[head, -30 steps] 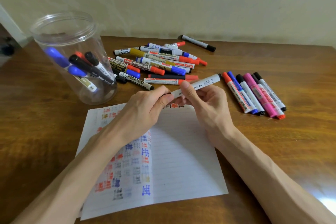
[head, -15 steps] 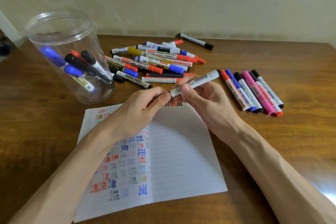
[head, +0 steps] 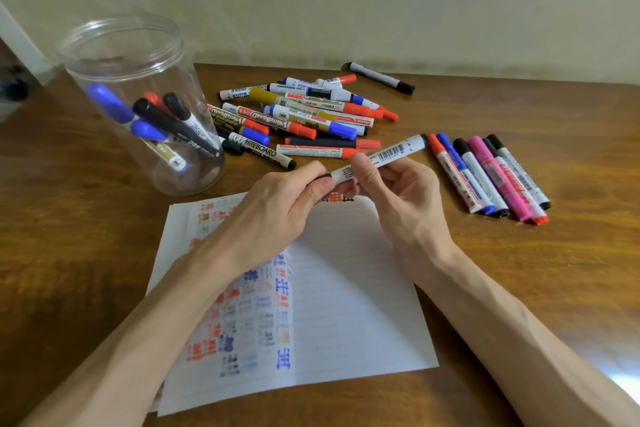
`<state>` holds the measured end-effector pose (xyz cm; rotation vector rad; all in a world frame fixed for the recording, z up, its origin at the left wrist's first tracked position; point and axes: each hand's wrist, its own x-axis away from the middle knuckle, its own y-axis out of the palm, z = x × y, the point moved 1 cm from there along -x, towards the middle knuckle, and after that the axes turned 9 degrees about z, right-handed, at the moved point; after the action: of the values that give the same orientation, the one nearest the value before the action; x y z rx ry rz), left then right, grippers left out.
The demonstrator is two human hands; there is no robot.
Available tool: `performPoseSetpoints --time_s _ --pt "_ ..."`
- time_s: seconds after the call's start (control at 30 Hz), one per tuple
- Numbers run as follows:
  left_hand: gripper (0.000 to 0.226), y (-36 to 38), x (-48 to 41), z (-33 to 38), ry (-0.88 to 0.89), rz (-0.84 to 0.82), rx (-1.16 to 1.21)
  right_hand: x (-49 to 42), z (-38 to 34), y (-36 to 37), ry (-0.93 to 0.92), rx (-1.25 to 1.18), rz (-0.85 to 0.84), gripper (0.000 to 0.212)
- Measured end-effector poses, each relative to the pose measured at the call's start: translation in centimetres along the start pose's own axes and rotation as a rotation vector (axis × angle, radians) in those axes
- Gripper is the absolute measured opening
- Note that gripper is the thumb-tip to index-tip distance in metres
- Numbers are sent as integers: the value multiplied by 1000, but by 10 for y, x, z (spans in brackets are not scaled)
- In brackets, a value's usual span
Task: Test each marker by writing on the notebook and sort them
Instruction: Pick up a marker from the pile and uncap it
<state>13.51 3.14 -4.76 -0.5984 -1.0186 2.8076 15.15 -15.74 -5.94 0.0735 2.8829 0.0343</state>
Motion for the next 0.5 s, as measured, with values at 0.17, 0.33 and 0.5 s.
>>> performPoseSetpoints --time_s 0.17,0.33,0.5 --pt "30 1 -2 1 30 13 13 1 -2 -3 -1 -31 30 22" --pt "28 0 -3 2 52 28 0 1 -4 -4 28 -49 41 26" --pt "25 2 -2 1 53 40 -19 -3 0 -4 85 -61 -5 28"
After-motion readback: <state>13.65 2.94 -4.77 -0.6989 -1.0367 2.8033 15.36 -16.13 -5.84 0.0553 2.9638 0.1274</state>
